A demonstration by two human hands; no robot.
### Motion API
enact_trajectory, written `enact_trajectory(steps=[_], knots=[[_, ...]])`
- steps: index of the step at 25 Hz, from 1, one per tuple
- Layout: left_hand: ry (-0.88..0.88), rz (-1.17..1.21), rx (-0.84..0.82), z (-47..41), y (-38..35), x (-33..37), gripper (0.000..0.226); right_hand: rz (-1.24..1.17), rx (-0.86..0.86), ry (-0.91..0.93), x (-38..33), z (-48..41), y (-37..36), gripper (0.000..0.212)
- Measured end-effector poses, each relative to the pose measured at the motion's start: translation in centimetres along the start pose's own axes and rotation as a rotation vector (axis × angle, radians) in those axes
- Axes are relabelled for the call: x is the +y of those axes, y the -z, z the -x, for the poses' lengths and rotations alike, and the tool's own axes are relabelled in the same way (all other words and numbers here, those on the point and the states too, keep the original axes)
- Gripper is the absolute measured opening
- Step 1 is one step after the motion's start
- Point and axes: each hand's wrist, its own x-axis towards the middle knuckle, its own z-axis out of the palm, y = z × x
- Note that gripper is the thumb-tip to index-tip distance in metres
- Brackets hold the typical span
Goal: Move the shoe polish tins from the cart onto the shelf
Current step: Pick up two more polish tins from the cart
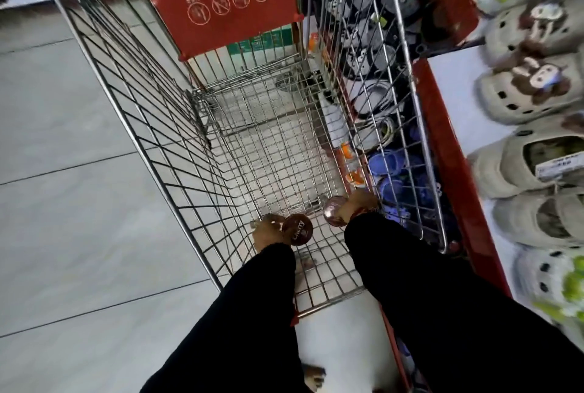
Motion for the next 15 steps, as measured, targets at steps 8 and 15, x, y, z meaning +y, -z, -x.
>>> enact_trajectory(steps=[8, 15], knots=[[-0.027, 0.15, 0.036, 3.0, 3.5, 1.8, 0.037, 0.124, 0.228, -0.068, 4.5, -4.2, 0.2, 0.041], [-0.143, 0.331, 0.04, 9.7, 8.5, 3.7, 0.039, -0.22, 0.287, 0.085, 3.7, 3.6, 3.2, 0.026]])
